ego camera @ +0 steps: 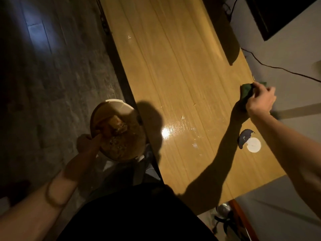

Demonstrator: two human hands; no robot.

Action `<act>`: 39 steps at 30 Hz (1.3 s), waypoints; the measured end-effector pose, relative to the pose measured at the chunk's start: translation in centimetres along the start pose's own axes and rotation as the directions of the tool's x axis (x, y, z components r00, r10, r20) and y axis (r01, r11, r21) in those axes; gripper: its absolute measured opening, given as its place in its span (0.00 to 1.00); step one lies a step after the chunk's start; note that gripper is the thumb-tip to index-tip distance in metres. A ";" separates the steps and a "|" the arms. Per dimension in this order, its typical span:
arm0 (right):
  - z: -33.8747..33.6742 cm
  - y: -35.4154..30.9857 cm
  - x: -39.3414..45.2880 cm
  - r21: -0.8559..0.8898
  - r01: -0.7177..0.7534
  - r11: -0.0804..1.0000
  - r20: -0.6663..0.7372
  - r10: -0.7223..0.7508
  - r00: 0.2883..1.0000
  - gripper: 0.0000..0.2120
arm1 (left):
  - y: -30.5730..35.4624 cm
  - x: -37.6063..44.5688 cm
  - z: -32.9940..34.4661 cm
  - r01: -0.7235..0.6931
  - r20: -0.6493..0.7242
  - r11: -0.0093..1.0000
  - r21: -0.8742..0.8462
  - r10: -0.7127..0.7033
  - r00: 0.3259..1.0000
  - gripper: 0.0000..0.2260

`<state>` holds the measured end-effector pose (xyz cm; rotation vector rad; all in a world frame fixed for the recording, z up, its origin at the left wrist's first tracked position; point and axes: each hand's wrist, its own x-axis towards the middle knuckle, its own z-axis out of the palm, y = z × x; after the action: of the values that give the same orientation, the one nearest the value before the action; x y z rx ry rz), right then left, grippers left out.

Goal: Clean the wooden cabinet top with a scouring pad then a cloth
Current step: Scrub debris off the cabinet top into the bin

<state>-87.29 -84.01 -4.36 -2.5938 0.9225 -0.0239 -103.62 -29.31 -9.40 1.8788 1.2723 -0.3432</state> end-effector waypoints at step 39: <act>11.3 -13.8 -34.2 0.309 0.293 0.905 0.183 -0.358 0.915 0.20 | -2.9 -0.7 -3.8 -0.085 0.212 0.995 0.046 0.074 0.975 0.20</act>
<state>-104.12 -49.31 -6.03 -2.3926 0.3600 0.0600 -107.25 -26.52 -7.95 1.8789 1.0529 -0.5240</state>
